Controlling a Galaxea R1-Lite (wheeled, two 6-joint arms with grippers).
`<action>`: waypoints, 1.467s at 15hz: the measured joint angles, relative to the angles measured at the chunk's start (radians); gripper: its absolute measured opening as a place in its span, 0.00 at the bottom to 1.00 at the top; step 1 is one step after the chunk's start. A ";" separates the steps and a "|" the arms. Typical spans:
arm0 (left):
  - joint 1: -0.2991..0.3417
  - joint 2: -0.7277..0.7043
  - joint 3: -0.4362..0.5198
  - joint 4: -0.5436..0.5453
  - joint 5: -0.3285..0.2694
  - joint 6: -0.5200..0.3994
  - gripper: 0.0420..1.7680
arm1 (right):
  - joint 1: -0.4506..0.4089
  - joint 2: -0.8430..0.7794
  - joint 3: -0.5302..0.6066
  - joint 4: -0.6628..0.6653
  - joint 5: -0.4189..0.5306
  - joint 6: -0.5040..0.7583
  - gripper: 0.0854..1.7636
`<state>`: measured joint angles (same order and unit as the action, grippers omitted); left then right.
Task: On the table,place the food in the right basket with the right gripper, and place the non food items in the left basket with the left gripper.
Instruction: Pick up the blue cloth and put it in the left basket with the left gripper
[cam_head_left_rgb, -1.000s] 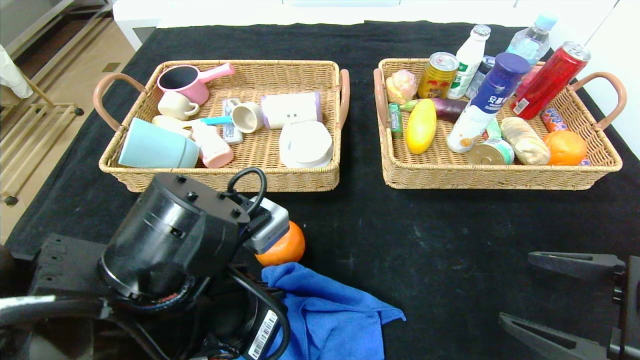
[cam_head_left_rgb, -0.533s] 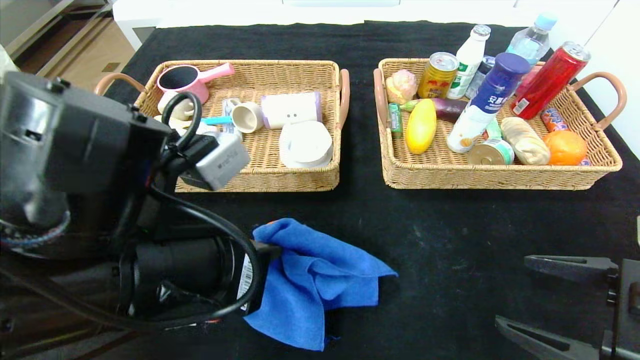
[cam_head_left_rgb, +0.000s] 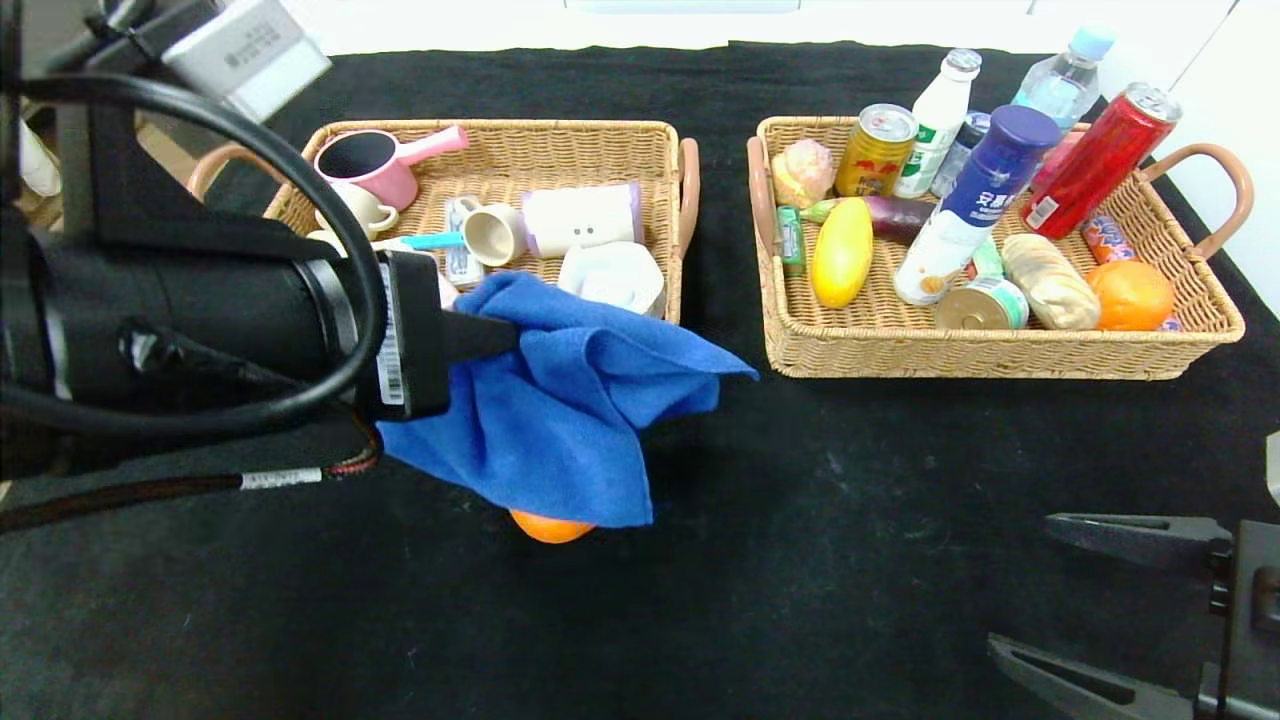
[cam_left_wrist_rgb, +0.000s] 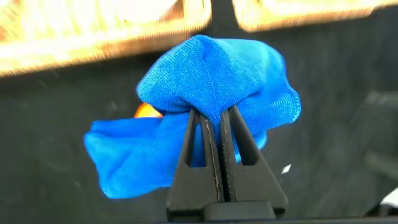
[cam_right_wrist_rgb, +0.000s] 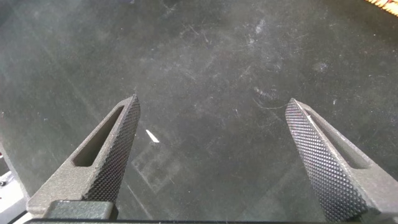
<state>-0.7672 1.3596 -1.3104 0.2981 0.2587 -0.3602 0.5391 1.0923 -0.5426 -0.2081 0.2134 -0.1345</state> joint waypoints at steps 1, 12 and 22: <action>0.014 -0.002 -0.022 0.000 0.000 0.000 0.05 | 0.000 0.000 0.001 0.000 0.000 0.000 0.97; 0.232 0.093 -0.274 -0.003 0.000 0.056 0.05 | 0.006 -0.002 0.004 0.000 0.000 -0.001 0.97; 0.341 0.271 -0.491 -0.015 -0.002 0.137 0.05 | -0.001 -0.001 0.000 -0.002 0.000 0.000 0.97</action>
<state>-0.4266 1.6309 -1.8017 0.2828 0.2564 -0.2232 0.5379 1.0915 -0.5426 -0.2102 0.2136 -0.1345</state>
